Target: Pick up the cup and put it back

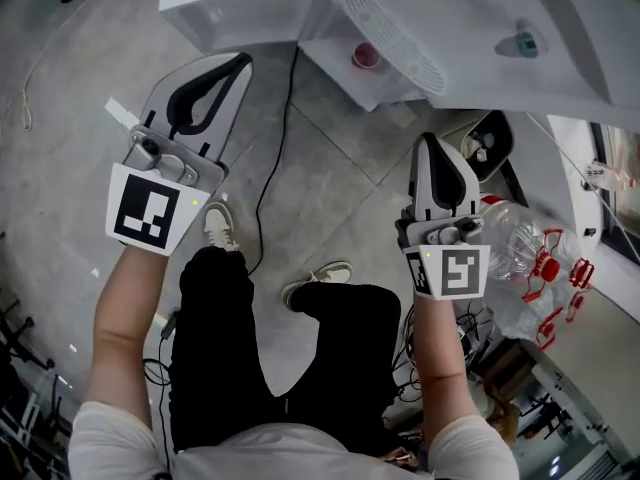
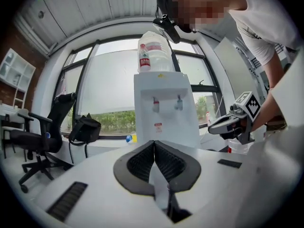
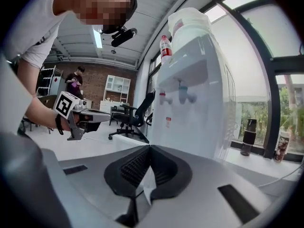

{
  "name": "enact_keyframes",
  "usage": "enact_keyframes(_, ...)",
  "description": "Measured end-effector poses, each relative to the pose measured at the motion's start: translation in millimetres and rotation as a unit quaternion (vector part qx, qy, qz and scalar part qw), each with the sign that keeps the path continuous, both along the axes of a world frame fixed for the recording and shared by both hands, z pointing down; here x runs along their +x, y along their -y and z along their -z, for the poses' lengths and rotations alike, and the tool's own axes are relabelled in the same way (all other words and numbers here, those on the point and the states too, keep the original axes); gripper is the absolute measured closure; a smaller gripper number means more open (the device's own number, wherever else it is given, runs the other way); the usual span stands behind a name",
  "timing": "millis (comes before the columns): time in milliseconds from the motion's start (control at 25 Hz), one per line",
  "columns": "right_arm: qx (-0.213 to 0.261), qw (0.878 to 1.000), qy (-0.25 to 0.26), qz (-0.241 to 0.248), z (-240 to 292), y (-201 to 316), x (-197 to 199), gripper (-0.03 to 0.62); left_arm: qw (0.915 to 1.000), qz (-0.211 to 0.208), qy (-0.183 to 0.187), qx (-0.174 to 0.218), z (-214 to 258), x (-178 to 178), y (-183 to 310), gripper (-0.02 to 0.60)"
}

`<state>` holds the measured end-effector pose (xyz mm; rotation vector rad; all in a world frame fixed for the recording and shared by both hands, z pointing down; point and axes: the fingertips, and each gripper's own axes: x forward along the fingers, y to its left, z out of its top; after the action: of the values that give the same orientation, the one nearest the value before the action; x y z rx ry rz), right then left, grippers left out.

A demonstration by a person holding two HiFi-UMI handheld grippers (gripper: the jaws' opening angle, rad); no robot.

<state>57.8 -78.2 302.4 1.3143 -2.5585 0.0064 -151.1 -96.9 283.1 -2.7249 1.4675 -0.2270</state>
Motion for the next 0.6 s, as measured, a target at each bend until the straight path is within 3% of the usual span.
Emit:
enact_keyframes(320, 0.038, 0.998, -0.011, 0.04, -121.3, 14.0, 5.6, 0.573, 0.9992, -0.036, -0.012, -0.01, -128.2, 23.2, 14.7, 0.558)
enact_keyframes(520, 0.073, 0.993, -0.05, 0.075, -163.7, 23.7, 11.5, 0.574, 0.9983, -0.056, -0.011, 0.011, -177.3, 39.0, 29.3, 0.557)
enact_keyframes(600, 0.083, 0.992, -0.04, 0.082, -171.0, 25.3, 12.1, 0.573, 0.9975, -0.067, -0.01, 0.018, -192.7, 48.6, 31.4, 0.557)
